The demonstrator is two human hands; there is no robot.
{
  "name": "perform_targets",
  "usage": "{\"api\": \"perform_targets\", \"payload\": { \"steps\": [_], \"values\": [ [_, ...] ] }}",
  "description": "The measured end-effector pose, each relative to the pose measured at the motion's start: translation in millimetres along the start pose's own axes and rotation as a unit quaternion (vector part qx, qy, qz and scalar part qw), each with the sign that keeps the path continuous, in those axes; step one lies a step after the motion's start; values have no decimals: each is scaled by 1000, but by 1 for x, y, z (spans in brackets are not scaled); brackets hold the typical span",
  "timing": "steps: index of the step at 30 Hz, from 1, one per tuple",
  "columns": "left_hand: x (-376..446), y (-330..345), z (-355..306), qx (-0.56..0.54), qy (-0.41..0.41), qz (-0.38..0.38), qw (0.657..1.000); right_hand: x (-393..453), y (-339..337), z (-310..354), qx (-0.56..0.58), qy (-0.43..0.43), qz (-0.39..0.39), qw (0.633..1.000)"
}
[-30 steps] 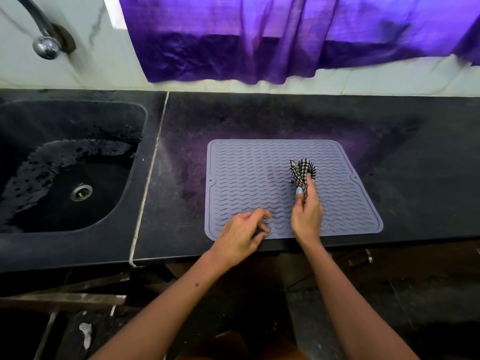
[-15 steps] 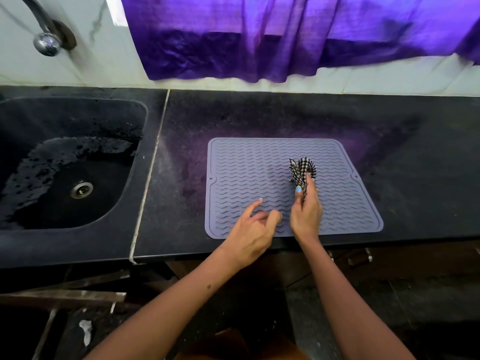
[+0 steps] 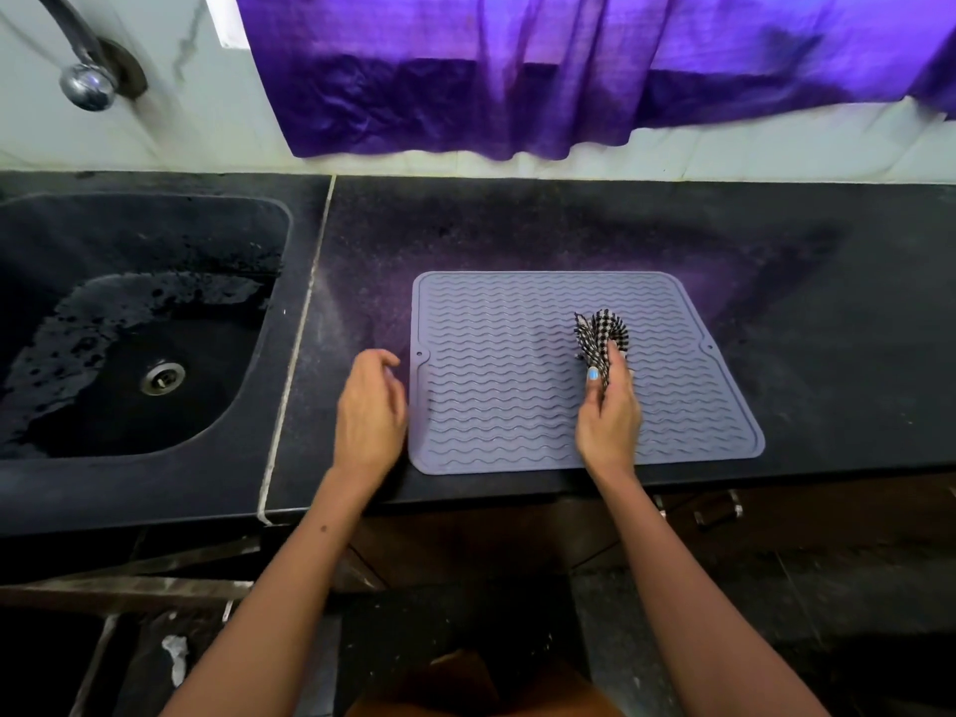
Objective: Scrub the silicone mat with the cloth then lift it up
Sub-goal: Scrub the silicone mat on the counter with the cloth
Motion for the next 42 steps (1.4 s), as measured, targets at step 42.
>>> {"api": "perform_targets", "payload": {
  "steps": [42],
  "values": [
    [41, 65, 40, 229, -8, 236, 944, 33, 38, 21, -322, -160, 147, 921]
  ]
}}
Point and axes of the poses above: each hand's wrist, its own x-axis towards the middle knuckle, its own y-axis out of the palm, z = x × y, the point moved 6 cm from there along x, towards the middle knuckle
